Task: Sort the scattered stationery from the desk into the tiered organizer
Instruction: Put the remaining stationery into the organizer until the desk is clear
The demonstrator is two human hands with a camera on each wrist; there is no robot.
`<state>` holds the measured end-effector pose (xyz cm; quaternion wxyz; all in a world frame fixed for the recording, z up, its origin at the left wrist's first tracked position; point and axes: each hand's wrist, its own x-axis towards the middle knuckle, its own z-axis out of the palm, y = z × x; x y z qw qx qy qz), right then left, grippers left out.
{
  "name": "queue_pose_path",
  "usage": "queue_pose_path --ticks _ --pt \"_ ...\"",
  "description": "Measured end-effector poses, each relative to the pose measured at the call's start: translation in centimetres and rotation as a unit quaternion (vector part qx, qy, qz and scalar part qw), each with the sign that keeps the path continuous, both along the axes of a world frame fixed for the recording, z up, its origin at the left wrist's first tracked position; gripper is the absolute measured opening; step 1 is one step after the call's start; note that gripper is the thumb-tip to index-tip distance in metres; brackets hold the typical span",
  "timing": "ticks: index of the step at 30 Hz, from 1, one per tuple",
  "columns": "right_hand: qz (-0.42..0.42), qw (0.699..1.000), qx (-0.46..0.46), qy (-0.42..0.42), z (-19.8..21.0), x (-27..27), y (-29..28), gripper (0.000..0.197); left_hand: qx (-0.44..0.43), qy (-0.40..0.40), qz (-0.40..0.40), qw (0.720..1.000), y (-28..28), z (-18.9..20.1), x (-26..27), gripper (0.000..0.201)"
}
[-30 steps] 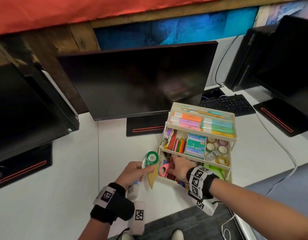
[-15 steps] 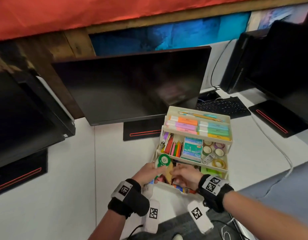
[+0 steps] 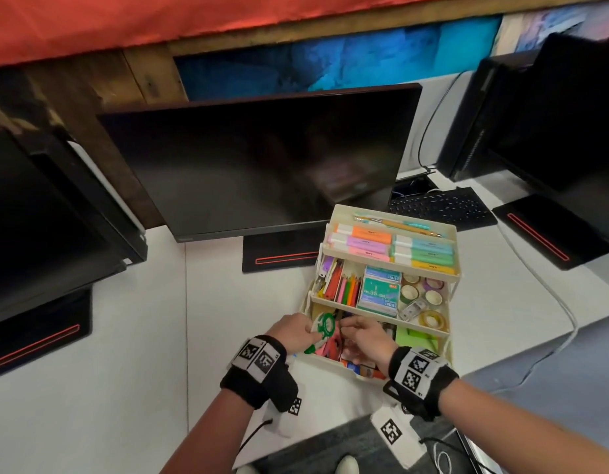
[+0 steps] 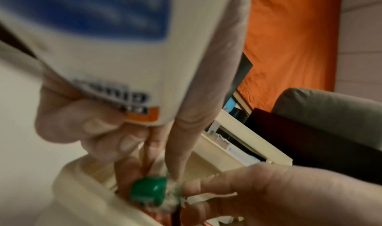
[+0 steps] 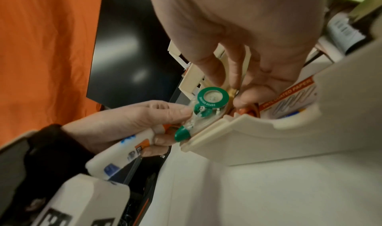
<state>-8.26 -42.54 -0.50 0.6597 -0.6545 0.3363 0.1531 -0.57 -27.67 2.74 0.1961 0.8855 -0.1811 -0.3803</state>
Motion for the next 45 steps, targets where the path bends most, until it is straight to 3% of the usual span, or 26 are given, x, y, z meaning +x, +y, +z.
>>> queue_pose_path --ticks 3,8,12,17,22,26,29,31,34,37,39,42,45 --pt "0.012 1.000 0.002 -0.016 -0.1 0.1 0.1 0.025 0.028 0.000 -0.066 0.997 -0.6 0.3 0.4 0.023" --pt "0.024 1.000 0.000 -0.012 -0.5 0.0 0.0 0.021 0.060 -0.064 -0.098 0.991 -1.4 0.6 0.1 0.026" --pt "0.016 1.000 -0.023 0.004 -1.4 0.2 -0.6 0.022 -0.015 -0.109 0.028 0.993 -0.9 0.5 -0.5 0.025" --pt "0.049 0.998 -0.036 -0.015 -1.3 0.8 0.0 0.030 -0.125 0.020 0.232 0.965 0.4 0.7 0.3 0.030" --pt "0.125 0.979 -0.142 -0.069 0.4 -0.4 -0.4 0.027 -0.175 0.085 0.316 0.928 -0.1 1.2 0.9 0.020" --pt "0.157 0.982 -0.004 -0.106 3.3 -2.5 -0.3 0.018 -0.192 0.081 0.289 0.935 -1.9 1.1 -0.7 0.018" --pt "0.128 0.973 0.170 -0.084 3.8 -3.7 -0.1 0.034 -0.213 0.047 0.301 0.928 -3.3 0.4 -1.9 0.014" --pt "0.111 0.974 0.179 -0.083 3.3 -4.3 0.0 0.034 -0.219 0.024 0.309 0.925 -4.0 -0.2 -2.4 0.010" --pt "0.128 0.980 0.129 -0.082 2.8 -5.2 -0.5 0.020 -0.213 0.005 0.252 0.944 -4.4 -0.8 -3.4 0.017" --pt "0.184 0.977 0.096 -0.047 3.1 -6.2 -2.6 0.020 -0.205 -0.126 0.137 0.961 -3.8 -0.9 -3.4 0.016" --pt "0.198 0.978 0.063 -0.023 3.5 -6.9 -4.5 0.024 -0.167 -0.207 0.007 0.964 -3.1 -1.2 -3.2 0.021" --pt "0.162 0.987 -0.015 -0.001 3.9 -7.5 -6.5 0.019 -0.067 -0.235 -0.185 0.952 -2.0 -2.4 -3.1 0.035" --pt "0.111 0.993 -0.048 0.007 3.5 -7.3 -7.0 0.020 -0.047 -0.253 -0.229 0.939 -1.6 -3.1 -2.7 0.039"
